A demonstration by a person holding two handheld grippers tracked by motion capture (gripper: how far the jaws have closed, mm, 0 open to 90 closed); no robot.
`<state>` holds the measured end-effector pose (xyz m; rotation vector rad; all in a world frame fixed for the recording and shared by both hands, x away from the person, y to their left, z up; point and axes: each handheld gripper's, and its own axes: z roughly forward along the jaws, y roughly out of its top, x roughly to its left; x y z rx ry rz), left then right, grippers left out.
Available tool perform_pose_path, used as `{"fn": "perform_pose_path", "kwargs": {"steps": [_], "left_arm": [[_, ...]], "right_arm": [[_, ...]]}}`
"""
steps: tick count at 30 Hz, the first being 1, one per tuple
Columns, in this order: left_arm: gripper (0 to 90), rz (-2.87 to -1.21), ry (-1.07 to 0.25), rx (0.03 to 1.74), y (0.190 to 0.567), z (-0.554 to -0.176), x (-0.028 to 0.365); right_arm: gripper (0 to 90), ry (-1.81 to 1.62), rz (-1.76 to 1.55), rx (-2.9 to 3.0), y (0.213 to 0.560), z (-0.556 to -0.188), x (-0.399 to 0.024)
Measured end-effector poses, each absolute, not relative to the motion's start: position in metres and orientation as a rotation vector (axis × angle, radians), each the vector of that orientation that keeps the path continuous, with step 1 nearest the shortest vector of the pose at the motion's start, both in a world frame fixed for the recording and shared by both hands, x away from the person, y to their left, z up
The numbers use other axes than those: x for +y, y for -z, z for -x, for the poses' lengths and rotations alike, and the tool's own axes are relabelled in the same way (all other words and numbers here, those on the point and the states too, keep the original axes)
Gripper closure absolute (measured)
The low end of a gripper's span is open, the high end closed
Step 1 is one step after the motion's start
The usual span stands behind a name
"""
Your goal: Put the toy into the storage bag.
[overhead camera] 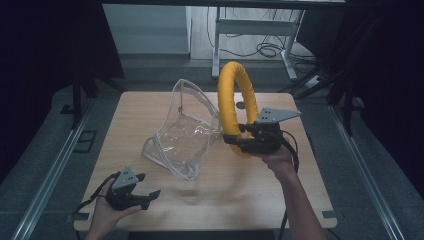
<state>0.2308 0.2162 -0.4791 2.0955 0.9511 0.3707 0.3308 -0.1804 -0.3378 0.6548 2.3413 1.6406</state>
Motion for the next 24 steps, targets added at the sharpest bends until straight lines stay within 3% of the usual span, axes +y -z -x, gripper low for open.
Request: {"fn": "perform_pose_path", "kwargs": {"steps": [24], "left_arm": [[20.7, -2.095, -0.369, 0.952, 0.48, -0.231, 0.216]], "right_arm": [[51.6, -1.748, -0.564, 2.244, 0.3, -0.322, -0.165]]}}
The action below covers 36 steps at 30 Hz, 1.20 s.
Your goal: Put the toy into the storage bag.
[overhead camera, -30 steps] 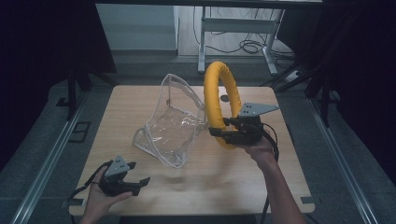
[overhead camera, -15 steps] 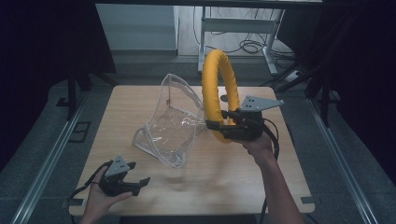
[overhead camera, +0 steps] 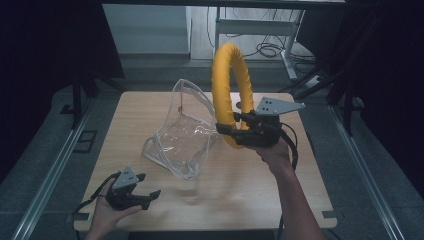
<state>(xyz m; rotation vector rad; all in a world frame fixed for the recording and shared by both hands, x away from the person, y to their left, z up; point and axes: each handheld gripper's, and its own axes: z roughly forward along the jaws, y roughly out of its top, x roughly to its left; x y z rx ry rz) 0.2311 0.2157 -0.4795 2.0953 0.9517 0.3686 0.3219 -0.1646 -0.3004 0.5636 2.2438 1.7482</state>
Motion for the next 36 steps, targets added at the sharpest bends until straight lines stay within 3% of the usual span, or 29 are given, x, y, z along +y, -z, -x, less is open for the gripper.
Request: {"fn": "perform_pose_path", "kwargs": {"steps": [36], "left_arm": [[20.7, -2.096, -0.374, 0.95, 0.478, -0.231, 0.217]], "right_arm": [[51.5, -1.892, -0.42, 2.164, 0.264, -0.318, -0.124]]}}
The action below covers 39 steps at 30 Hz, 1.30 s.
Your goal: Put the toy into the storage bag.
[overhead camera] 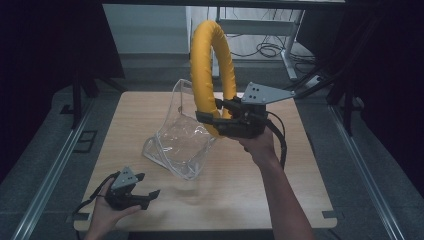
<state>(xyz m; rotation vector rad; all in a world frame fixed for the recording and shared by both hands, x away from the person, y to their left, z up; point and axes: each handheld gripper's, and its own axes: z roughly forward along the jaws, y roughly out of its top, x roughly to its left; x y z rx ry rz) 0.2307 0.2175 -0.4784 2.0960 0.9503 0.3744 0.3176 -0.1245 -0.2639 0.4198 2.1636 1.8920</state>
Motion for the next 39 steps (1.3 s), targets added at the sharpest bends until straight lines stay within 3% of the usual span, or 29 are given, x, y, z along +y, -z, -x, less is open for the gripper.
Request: {"fn": "perform_pose_path", "kwargs": {"steps": [39], "left_arm": [[20.7, -2.089, -0.381, 0.949, 0.477, -0.231, 0.219]], "right_arm": [[51.4, -2.017, -0.311, 2.204, 0.273, -0.317, -0.071]]}}
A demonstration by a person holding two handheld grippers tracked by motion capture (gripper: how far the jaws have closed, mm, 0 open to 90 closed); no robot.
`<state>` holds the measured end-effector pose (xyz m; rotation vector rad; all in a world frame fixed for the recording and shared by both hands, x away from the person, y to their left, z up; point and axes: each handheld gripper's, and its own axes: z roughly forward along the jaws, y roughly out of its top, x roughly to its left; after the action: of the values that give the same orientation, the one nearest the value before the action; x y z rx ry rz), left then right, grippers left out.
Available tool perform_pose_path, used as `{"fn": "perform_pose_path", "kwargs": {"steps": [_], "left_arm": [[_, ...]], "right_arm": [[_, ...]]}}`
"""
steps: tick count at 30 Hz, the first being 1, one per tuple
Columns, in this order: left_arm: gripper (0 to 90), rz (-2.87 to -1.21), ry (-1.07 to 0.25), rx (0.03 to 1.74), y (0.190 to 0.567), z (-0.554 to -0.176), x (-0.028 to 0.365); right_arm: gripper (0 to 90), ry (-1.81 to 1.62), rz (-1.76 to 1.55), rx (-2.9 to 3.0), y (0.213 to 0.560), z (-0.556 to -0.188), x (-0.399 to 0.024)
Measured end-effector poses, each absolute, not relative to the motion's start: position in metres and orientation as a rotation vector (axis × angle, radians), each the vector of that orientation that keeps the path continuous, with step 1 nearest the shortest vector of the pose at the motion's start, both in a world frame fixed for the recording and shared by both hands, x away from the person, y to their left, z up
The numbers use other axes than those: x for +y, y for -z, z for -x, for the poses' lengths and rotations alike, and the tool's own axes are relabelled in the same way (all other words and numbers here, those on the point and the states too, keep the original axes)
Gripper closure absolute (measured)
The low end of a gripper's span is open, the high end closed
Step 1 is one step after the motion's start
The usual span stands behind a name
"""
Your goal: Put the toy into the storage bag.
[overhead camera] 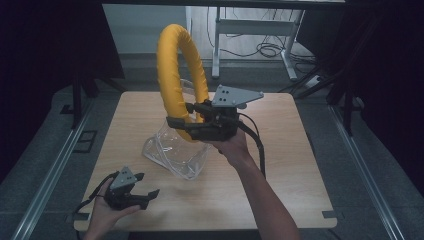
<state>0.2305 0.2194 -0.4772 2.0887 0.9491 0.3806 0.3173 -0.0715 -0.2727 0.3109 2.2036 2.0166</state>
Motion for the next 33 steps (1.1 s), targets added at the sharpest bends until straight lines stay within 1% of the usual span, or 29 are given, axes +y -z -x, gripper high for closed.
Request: {"fn": "perform_pose_path", "kwargs": {"steps": [20, 33], "left_arm": [[20.7, -2.09, -0.382, 0.946, 0.477, -0.231, 0.22], [20.7, -2.094, -0.383, 0.949, 0.478, -0.231, 0.219]], "right_arm": [[51.3, -2.07, -0.322, 2.242, 0.286, -0.323, -0.055], [51.3, -2.083, -0.357, 2.283, 0.308, -0.329, -0.047]]}}
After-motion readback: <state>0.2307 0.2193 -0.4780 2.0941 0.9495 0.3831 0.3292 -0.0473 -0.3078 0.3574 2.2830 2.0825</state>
